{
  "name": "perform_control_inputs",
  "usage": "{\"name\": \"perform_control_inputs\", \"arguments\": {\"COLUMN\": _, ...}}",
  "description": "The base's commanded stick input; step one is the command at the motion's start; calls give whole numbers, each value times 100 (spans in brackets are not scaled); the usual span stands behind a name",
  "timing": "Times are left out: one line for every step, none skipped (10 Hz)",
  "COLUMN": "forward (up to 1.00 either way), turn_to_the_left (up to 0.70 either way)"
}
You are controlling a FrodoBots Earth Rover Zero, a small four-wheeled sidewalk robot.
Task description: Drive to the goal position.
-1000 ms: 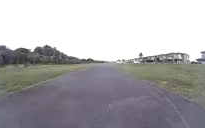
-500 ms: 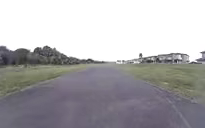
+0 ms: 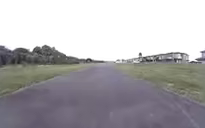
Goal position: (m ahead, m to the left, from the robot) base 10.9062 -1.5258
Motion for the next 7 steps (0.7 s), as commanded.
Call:
{"name": "perform_control_inputs", "arguments": {"forward": 70, "turn_to_the_left": 0}}
{"name": "perform_control_inputs", "arguments": {"forward": 70, "turn_to_the_left": 0}}
{"name": "perform_control_inputs", "arguments": {"forward": 70, "turn_to_the_left": 0}}
{"name": "perform_control_inputs", "arguments": {"forward": 70, "turn_to_the_left": 0}}
{"name": "perform_control_inputs", "arguments": {"forward": 70, "turn_to_the_left": 0}}
{"name": "perform_control_inputs", "arguments": {"forward": 70, "turn_to_the_left": 0}}
{"name": "perform_control_inputs", "arguments": {"forward": 70, "turn_to_the_left": 0}}
